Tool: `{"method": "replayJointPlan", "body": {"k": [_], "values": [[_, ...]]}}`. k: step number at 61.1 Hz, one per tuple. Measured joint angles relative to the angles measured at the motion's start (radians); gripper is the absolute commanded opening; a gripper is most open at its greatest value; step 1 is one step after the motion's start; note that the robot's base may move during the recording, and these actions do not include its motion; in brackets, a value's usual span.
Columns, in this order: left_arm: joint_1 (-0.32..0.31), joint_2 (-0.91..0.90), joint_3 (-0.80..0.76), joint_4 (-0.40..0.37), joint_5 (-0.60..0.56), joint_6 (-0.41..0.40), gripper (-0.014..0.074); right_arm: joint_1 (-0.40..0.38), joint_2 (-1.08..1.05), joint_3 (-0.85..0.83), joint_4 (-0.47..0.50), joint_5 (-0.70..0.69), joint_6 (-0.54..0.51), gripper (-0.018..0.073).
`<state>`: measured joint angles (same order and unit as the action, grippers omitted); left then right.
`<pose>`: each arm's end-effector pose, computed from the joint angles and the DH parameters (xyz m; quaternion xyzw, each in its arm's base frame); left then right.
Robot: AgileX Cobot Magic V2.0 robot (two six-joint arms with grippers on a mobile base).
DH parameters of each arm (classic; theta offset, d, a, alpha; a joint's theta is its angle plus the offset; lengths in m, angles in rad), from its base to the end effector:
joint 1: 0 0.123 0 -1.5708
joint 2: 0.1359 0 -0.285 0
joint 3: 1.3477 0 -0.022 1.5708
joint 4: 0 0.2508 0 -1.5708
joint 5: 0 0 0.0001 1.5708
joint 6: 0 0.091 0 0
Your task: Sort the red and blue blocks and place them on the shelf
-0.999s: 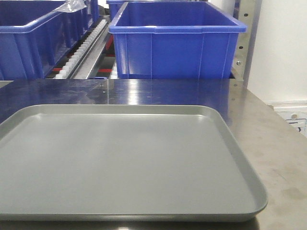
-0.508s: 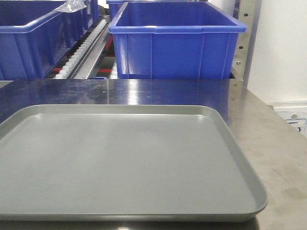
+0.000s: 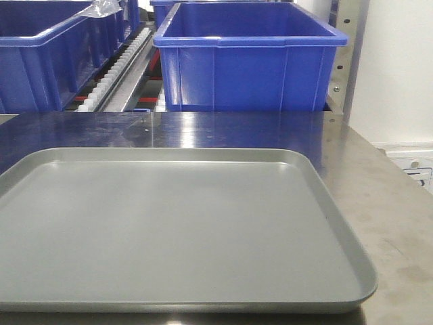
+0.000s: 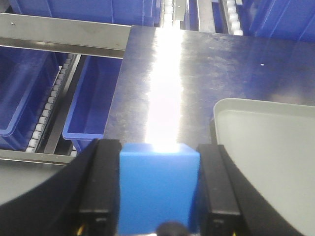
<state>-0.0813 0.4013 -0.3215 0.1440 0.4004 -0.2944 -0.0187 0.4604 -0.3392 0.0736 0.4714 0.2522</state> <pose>0.0899 -0.0022 0.2581 -0.0489 0.8289 -0.0444 0.5555 0.0952 0.0013 0.2525 0.1358 0.8503 0.0899 0.5004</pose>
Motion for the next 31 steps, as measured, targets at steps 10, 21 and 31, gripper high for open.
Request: {"method": "replayJointPlan", "body": {"k": [10, 21, 31], "values": [[0.000, 0.000, 0.000, 0.000, 0.000, 0.000, 0.0125, 0.000, 0.000, 0.000, 0.000, 0.000, 0.000, 0.0067], [0.000, 0.000, 0.000, 0.000, 0.000, 0.000, 0.0125, 0.000, 0.000, 0.000, 0.000, 0.000, 0.001, 0.0067], [0.000, 0.000, 0.000, 0.000, 0.000, 0.000, 0.0125, 0.000, 0.000, 0.000, 0.000, 0.000, 0.001, 0.0067]]}}
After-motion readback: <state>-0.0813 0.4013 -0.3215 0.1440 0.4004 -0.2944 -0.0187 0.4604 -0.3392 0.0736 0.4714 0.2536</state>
